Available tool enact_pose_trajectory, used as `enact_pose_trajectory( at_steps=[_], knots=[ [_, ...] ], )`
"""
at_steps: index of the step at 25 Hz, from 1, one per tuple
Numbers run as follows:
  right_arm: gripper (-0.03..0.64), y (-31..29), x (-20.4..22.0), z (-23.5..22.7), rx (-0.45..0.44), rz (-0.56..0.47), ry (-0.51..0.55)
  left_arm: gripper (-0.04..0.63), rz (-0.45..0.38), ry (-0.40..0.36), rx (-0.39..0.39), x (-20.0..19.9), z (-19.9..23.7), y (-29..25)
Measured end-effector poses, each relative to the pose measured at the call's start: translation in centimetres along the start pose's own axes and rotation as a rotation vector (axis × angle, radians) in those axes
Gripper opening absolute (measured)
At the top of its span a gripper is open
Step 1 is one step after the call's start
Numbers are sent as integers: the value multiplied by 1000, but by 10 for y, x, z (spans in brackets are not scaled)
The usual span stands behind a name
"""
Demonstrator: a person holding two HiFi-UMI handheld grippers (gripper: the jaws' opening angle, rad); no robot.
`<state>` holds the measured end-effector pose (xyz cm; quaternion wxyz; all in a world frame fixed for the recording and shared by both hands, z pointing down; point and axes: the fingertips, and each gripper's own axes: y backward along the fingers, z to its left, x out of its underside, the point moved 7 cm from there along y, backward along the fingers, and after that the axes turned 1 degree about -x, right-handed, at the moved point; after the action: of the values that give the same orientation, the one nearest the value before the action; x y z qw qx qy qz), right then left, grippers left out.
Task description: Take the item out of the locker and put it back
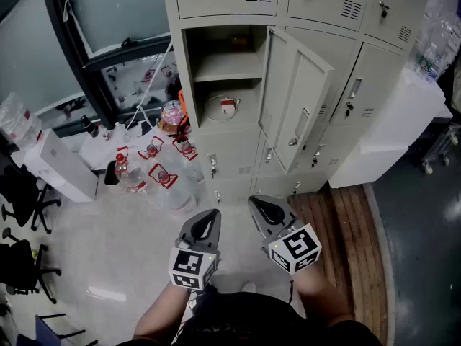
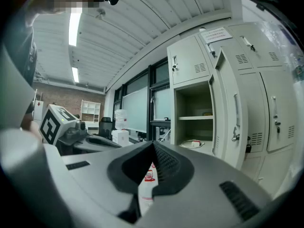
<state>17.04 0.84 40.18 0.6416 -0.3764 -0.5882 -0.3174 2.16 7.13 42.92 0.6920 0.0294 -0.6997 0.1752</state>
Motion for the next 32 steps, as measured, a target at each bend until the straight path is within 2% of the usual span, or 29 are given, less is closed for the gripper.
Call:
enact_pose_trajectory(
  at_steps=[14,22,32],
  knots=[
    [-5,-20,-4,3,17,-11,-1,3,-8,-14,20,0,18,0],
    [-5,-55,-15,3,57,-5,4,3,-16,-1,44,-5,56,-7],
    [-5,-112,-30,5,123,2,9,3,-28,-12,109,-15,115,-22]
  ],
)
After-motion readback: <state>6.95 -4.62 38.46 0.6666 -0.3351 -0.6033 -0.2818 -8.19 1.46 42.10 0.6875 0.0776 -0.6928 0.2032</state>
